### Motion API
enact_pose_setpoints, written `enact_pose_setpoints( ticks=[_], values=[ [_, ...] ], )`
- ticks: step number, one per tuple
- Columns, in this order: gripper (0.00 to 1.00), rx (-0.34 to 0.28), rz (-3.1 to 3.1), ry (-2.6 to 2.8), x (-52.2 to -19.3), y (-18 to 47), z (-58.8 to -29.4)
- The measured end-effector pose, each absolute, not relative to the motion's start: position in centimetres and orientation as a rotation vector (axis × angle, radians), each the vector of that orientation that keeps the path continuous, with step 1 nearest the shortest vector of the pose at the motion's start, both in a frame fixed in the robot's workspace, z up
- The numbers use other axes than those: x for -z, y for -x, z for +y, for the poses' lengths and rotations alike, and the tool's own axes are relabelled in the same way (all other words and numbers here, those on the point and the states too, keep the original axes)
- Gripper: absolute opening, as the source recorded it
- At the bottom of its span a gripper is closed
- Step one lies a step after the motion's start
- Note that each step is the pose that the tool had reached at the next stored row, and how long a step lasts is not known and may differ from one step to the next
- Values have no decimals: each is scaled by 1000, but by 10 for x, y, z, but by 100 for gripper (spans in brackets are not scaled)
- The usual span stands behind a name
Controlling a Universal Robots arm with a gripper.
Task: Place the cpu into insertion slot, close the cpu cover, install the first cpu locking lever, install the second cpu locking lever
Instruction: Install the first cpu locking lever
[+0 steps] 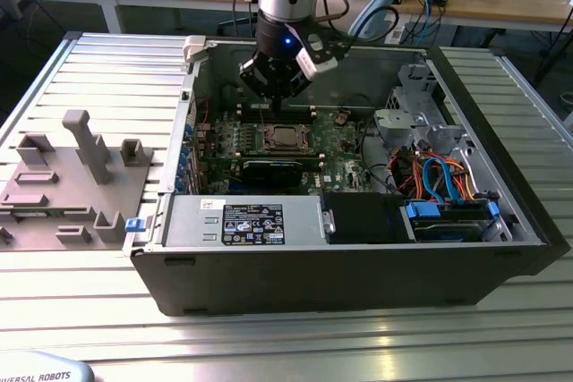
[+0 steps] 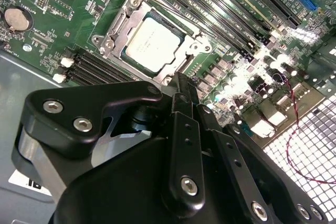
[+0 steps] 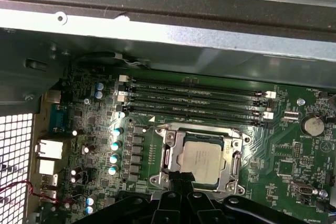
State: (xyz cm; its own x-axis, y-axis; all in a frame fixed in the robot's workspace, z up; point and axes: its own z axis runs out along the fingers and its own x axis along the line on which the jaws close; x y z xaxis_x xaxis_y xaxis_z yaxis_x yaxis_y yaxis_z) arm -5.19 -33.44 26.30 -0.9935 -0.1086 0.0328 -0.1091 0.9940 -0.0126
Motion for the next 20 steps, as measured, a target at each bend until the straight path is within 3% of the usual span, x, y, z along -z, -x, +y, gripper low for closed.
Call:
enact_pose_setpoints(
  ticks=[20],
  values=[
    [11,-22,-3105,-169,-258,57,-334]
  ],
)
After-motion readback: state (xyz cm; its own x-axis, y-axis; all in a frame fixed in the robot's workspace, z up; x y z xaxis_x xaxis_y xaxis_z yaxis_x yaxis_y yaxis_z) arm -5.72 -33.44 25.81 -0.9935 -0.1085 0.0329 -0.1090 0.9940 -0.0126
